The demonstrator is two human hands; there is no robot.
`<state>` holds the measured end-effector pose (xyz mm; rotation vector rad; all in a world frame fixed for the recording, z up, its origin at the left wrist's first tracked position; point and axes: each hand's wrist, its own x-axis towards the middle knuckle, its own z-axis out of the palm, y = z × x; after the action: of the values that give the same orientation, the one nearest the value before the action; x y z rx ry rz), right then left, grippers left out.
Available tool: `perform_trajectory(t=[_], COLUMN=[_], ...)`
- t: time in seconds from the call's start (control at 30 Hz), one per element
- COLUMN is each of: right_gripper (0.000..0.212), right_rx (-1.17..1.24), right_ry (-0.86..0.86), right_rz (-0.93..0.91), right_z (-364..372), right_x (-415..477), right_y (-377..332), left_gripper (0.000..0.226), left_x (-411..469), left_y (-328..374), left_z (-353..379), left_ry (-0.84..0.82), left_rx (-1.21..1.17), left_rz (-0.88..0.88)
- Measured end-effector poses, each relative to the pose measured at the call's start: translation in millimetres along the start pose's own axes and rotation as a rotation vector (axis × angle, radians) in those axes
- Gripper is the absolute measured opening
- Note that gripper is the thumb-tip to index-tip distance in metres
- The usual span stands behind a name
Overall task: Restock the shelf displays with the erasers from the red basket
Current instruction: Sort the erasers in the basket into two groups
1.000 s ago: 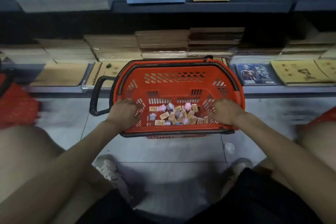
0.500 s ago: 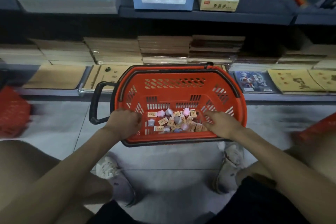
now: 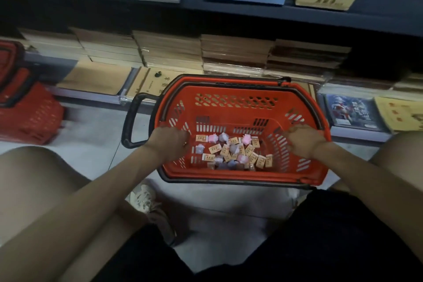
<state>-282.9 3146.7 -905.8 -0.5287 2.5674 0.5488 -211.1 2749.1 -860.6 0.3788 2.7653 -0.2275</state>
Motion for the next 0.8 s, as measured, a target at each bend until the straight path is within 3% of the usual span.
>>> perform_trajectory(t=[0.1,0.4,0.6,0.8], right_gripper=[0.06,0.057,0.066,0.064], right_rx=[0.006,0.194,0.18,0.211], right_ry=[0.03,-0.073,-0.137,-0.104], right_rz=[0.02,0.062,0.098,0.106], right_z=[0,5,37,50], right_x=[-8,-33,-34,-51], right_y=[-6,-38,-35,-24], left_gripper=[0.04,0.042,0.056,0.049], left_x=[5,3,0,16], left_y=[3,14,28,56], left_z=[-4,9,-3,-11], left_ry=[-0.073,-0.066,-0.222,-0.299], left_rx=[0.033,0.168,0.285,0.451], left_rz=[-0.006,0.019,0.001,0.021])
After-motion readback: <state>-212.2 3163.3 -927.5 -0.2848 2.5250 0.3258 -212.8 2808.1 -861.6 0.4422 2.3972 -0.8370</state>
